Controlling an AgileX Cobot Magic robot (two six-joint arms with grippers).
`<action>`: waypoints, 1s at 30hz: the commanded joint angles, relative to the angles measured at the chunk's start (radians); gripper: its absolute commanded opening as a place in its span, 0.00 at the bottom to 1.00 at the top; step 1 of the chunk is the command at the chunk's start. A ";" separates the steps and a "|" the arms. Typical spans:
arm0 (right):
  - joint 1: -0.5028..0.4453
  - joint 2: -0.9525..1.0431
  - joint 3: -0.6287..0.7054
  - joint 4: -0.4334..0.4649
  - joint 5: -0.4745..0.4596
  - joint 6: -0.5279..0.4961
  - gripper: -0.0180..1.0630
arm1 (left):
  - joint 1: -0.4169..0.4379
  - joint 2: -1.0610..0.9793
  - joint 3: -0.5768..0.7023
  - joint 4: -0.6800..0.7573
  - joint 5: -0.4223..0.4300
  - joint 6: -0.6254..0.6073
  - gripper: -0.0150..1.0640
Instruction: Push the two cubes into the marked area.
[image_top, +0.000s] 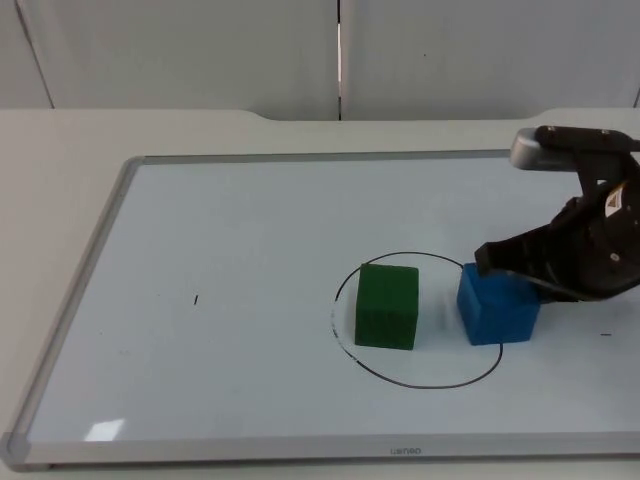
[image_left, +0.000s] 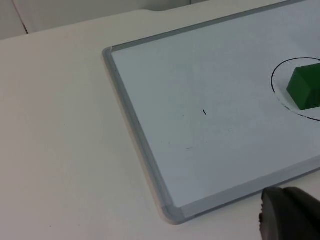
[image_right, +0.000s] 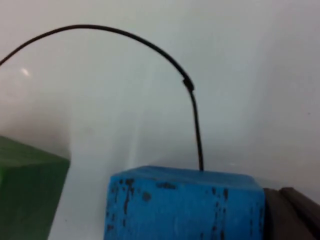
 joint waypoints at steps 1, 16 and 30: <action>0.014 -0.001 -0.004 -0.003 -0.017 0.003 0.02 | 0.003 -0.004 0.005 0.003 -0.010 -0.003 0.01; 0.089 -0.001 -0.004 0.002 -0.033 0.003 0.02 | 0.003 -0.004 0.005 0.003 -0.010 -0.003 0.01; 0.099 -0.001 -0.004 0.033 0.000 0.010 0.02 | 0.003 -0.004 0.005 0.003 -0.010 -0.003 0.01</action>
